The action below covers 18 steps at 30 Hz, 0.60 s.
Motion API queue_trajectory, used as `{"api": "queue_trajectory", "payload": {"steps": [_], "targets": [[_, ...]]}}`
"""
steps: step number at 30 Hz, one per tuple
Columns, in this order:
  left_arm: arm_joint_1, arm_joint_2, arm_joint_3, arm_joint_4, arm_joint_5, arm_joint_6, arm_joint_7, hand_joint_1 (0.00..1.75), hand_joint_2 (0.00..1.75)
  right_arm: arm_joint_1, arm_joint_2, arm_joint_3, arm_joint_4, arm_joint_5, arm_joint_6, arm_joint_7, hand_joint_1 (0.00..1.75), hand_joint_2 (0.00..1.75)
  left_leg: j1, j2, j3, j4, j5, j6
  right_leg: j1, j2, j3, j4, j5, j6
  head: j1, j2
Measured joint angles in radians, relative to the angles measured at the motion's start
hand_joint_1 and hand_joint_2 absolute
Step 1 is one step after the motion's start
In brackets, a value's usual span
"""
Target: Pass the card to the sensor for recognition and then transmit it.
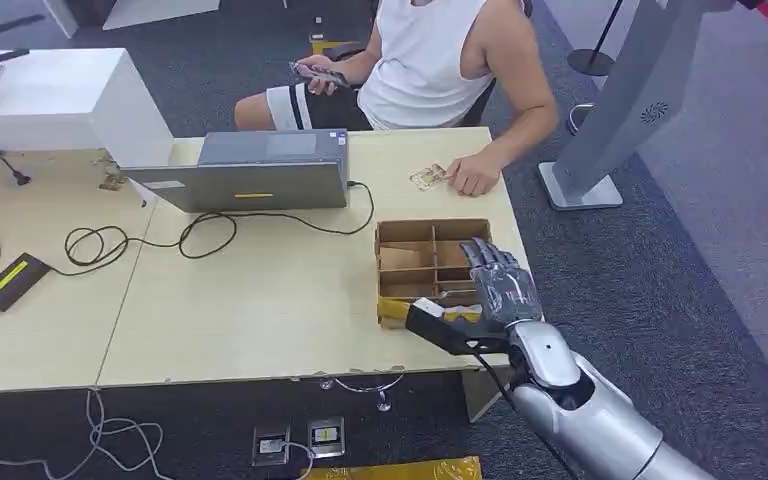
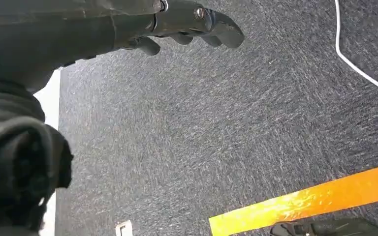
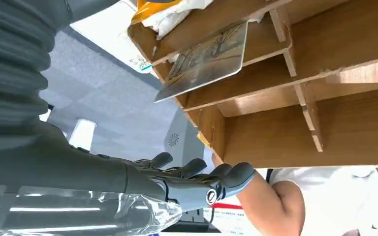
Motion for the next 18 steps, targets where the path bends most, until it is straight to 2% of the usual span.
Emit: {"api": "queue_trajectory", "payload": {"steps": [4, 5, 6, 18], "targets": [[0.0, 0.0, 0.0, 0.0, -0.002, -0.002, 0.0, 0.0, 0.0, 0.007, -0.002, -0.007, -0.007, 0.004, 0.02, 0.003, 0.0, 1.75, 0.0, 0.0, 0.0, 0.0, 0.0, 0.0, 0.0, 0.0, 0.0, 0.0, 0.0, 0.0, 0.0, 0.0], [-0.001, 0.0, 0.0, 0.0, -0.003, -0.003, 0.0, 0.0, 0.0, 0.009, -0.002, -0.007, -0.007, 0.004, 0.025, 0.003, 0.45, 1.75, 0.0, 0.0, 0.0, 0.0, 0.0, 0.0, 0.0, 0.0, 0.0, 0.0, 0.0, 0.0, 0.0, 0.0], [-0.001, 0.0, 0.0, 0.0, -0.003, -0.004, 0.0, 0.0, 0.0, 0.01, -0.002, -0.007, -0.007, 0.003, 0.029, 0.003, 1.75, 1.75, 0.0, 0.0, 0.0, 0.0, 0.0, 0.0, 0.0, 0.0, 0.0, 0.0, 0.0, 0.0, 0.0, 0.0], [-0.002, 0.0, 0.0, 0.0, 0.001, -0.002, 0.0, 0.0, 0.0, 0.013, -0.002, -0.007, 0.0, -0.016, 0.069, -0.01, 1.75, 1.75, 0.0, 0.0, 0.0, 0.0, 0.0, 0.0, 0.0, 0.0, 0.0, 0.0, 0.0, 0.0, 0.0, 0.0]]}}
